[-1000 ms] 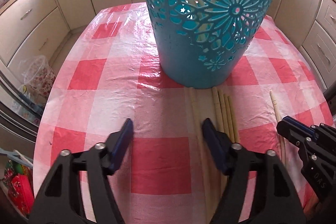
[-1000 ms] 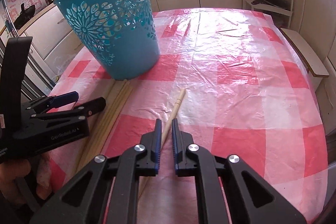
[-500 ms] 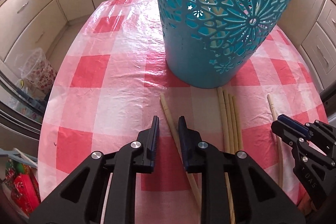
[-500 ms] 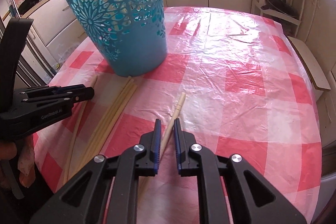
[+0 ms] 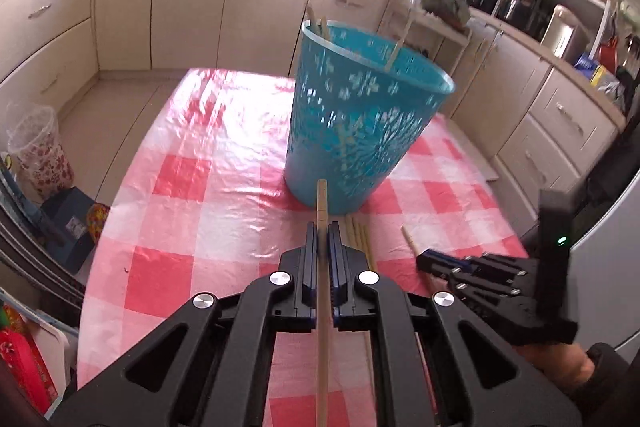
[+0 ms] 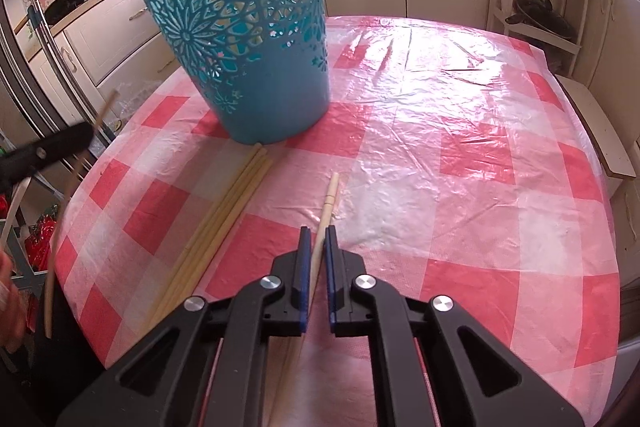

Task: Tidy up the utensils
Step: 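Lift the left tool's stick over the teal cup and open the left tool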

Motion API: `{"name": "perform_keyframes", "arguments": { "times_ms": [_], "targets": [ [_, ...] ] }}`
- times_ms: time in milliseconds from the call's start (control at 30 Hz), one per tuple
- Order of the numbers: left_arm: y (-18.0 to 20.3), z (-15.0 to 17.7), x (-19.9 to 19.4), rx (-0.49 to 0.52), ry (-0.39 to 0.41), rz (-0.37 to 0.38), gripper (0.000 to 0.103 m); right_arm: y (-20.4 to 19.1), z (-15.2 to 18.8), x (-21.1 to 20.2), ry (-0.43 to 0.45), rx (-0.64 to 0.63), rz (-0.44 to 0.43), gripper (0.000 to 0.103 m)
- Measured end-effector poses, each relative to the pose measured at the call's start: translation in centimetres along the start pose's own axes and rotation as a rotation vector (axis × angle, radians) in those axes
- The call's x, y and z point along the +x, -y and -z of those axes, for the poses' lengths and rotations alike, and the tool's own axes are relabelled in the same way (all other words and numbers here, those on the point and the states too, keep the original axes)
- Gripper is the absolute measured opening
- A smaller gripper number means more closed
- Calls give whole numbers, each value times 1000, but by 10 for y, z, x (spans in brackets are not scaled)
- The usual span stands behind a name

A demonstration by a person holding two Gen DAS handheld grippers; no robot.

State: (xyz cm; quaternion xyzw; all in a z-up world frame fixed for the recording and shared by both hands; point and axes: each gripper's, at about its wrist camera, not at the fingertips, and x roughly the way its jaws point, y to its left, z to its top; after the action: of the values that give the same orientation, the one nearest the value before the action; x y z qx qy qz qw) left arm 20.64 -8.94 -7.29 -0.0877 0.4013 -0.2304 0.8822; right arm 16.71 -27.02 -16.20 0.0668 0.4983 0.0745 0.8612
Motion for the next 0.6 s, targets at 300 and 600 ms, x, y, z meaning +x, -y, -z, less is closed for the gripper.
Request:
{"name": "perform_keyframes", "arguments": {
  "times_ms": [300,600],
  "targets": [
    [15,-76,-56,-20,268,112,5,-3,2,-1,3,-8,8,7],
    [47,-156,-52,-11,496,125,5,7,1,-1,2,26,-30,7]
  ]
}}
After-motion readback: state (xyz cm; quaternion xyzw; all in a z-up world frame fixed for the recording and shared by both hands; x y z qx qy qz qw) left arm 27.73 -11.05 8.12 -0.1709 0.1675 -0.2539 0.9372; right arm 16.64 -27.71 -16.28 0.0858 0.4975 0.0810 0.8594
